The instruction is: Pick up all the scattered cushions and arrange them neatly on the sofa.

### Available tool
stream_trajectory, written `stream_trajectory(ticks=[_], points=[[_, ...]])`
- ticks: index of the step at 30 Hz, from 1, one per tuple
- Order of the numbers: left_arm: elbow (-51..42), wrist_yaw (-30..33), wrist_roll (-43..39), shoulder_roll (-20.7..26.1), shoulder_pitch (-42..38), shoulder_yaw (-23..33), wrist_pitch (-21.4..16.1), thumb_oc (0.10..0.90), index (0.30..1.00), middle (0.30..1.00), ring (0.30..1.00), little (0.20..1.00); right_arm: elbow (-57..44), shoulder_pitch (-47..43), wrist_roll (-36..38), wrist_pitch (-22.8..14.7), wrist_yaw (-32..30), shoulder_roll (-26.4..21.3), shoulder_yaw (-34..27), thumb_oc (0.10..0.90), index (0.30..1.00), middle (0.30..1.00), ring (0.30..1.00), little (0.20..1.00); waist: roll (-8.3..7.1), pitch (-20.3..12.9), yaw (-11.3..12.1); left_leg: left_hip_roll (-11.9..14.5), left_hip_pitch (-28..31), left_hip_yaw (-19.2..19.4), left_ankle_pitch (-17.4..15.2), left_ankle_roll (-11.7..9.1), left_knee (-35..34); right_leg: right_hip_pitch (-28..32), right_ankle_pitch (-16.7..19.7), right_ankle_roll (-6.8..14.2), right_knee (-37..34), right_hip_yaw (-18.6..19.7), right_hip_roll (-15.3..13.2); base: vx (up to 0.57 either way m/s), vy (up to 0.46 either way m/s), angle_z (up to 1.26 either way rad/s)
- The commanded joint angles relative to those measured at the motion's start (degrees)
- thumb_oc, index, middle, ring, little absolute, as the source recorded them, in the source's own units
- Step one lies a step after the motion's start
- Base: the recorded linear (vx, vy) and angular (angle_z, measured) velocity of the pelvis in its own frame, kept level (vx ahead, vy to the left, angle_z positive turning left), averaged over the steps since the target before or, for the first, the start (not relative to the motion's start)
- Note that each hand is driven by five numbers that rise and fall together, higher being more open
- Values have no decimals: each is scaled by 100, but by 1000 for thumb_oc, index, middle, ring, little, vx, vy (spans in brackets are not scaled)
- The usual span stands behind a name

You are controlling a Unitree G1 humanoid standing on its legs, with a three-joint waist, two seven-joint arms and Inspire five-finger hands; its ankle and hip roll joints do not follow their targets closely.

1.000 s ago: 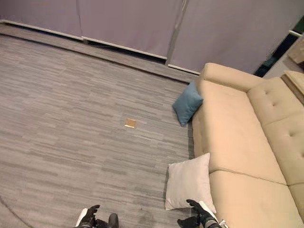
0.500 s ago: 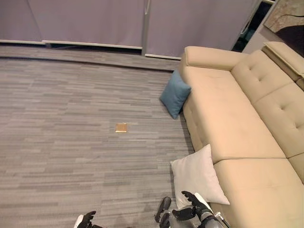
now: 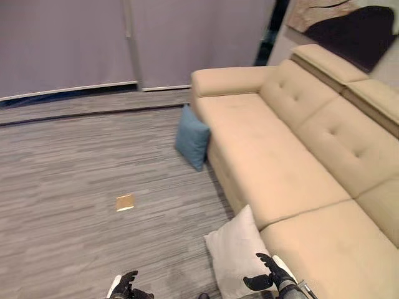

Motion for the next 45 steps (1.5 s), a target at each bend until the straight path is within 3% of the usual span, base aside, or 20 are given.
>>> stream_trajectory(ticks=[1, 6, 9, 10, 11, 12, 13, 15, 16, 17, 18, 22, 23, 25, 28, 31, 33, 40, 45], points=[[-272, 111, -85, 3, -6, -164, -216, 800, 900, 900, 900, 900, -140, -330, 64, -242, -194, -192, -8, 800, 900, 900, 900, 900, 171, 261, 311, -320, -421, -633, 236, 324, 730, -228, -474, 887, 717, 261, -11, 153, 131, -147], [-191, 14, 34, -44, 96, -166, -163, 800, 900, 900, 900, 900, -132, -285, 20, -183, -192, -125, -51, 800, 900, 900, 900, 900, 344, 143, 239, -305, 128, -91, 99, 532, 346, -341, -545, 1042, 1050, 701, -84, 163, 254, -125], [-225, 23, 48, 34, 55, -149, -149, 800, 900, 900, 900, 900, -216, -319, 41, -146, -185, -82, -69, 800, 900, 900, 900, 900, 432, 230, 206, -315, 364, 345, -10, 717, 271, -758, -437, 1252, 1784, 602, -234, 46, 200, -130], [-255, 32, 37, 59, 52, -135, -146, 800, 900, 900, 900, 900, -225, -340, 40, -141, -183, -71, -65, 800, 900, 900, 900, 900, 454, 260, 215, -311, 425, 449, -43, 751, 254, -866, -364, 1299, 1918, 398, -329, 37, 193, -83], [-248, 32, 7, 83, 46, -96, -151, 800, 900, 900, 900, 900, -191, -361, 104, -161, -185, -21, -134, 800, 900, 900, 900, 900, 491, 298, 305, -299, 593, 755, -157, 772, 211, -910, -356, 1273, 1945, -444, -698, 24, 94, -76], [-248, 31, 6, 84, 44, -96, -151, 800, 900, 900, 900, 900, -191, -363, 104, -161, -184, -20, -135, 800, 900, 900, 900, 900, 492, 285, 302, -297, 573, 753, -144, 771, 209, -922, -338, 1270, 1928, -448, -695, 45, 67, -74], [-216, 3, 16, 97, 72, -53, -127, 800, 900, 900, 900, 900, -172, -362, 102, -156, -184, -8, -153, 800, 900, 900, 900, 900, 536, 255, 336, -270, 653, 1012, -193, 782, 189, -911, -276, 1174, 1732, -1160, -947, 104, 20, -101], [-192, -7, 10, 100, 96, -15, -121, 800, 900, 900, 900, 900, -151, -381, 78, -153, -183, -11, -143, 800, 900, 900, 900, 900, 570, 275, 388, -257, 752, 1147, -232, 781, 169, -907, -245, 1141, 1668, -1506, -1012, 85, 16, -159], [-186, -15, -3, 108, 124, 36, -107, 800, 900, 900, 900, 900, -155, -412, 61, -151, -173, -27, -125, 800, 900, 900, 900, 900, 620, 251, 457, -232, 884, 1221, -356, 751, 104, -904, -264, 1206, 1645, -1827, -1047, 44, -18, -117], [-172, -31, 8, 143, 155, 99, -87, 800, 900, 900, 900, 900, -132, -482, 32, -136, -161, -42, -90, 800, 900, 900, 900, 900, 665, 264, 532, -206, 922, 1401, -308, 747, 80, -1070, -116, 1222, 1744, -2403, -1198, 144, -45, -67], [-176, -48, 22, 141, 174, 128, -82, 800, 900, 900, 900, 900, -120, -500, 33, -121, -164, -61, -92, 800, 900, 900, 900, 900, 690, 273, 520, -190, 987, 1453, -347, 739, 74, -1110, -110, 1269, 1799, -2485, -1259, 58, -46, -30], [-215, -78, 97, 110, 89, 55, -139, 800, 900, 900, 900, 900, -137, -420, 64, -146, -185, -150, -181, 800, 900, 900, 900, 900, 635, 236, 382, -220, 963, 1492, -477, 668, 302, -953, -81, 1278, 1316, -2181, -1058, 92, -145, -43], [-292, -102, 74, 65, 56, -13, -153, 800, 900, 900, 900, 900, -152, -352, 128, -160, -218, -216, -245, 800, 900, 900, 900, 900, 598, 215, 316, -117, 853, 1567, -537, 542, 662, -797, -136, 1204, 1083, -2169, -966, 57, -175, 18], [-318, -132, 60, 36, 32, -51, -160, 800, 900, 900, 900, 900, -155, -345, 155, -162, -231, -260, -265, 800, 900, 900, 900, 900, 583, 215, 299, -21, 766, 1583, -588, 497, 969, -716, -139, 1178, 984, -2148, -908, 47, -134, 5], [-407, -147, -44, -49, -81, -176, -170, 800, 900, 900, 900, 900, -130, -383, 218, -184, -259, -351, -259, 800, 900, 900, 900, 900, 588, 287, 367, 81, 487, 1218, -436, 363, 1389, -555, -300, 1014, 837, -1942, -719, 15, -51, -14], [-460, -130, -126, -116, -123, -253, -169, 800, 900, 900, 900, 900, -105, -438, 217, -198, -280, -366, -194, 800, 900, 900, 900, 900, 457, 300, 477, -99, 145, 726, -338, 381, 1101, -469, -257, 973, 665, -1765, -703, 11, 12, -52], [-418, -105, -149, -113, -128, -272, -144, 800, 900, 900, 900, 900, -18, -498, 189, -189, -302, -369, -104, 800, 900, 900, 900, 900, 442, 387, 665, -116, -98, 133, -68, 322, 849, -364, -281, 998, 566, -1331, -529, 106, 35, -56], [-284, -133, -82, -131, -26, -230, -106, 800, 900, 900, 900, 900, -46, -370, 166, -172, -302, -322, -152, 800, 900, 900, 900, 900, 538, 262, 642, -203, 378, 67, -4, 437, 283, -348, -220, 1066, 565, -1111, -547, 51, 131, -46], [-162, -90, -92, -75, 23, -133, -111, 800, 900, 900, 900, 900, -106, -445, 142, -110, -305, -270, -153, 800, 900, 900, 900, 900, 561, 323, 671, -377, 561, 241, -85, 641, 171, -589, 5, 1285, 755, -853, -817, -22, 189, -30]])
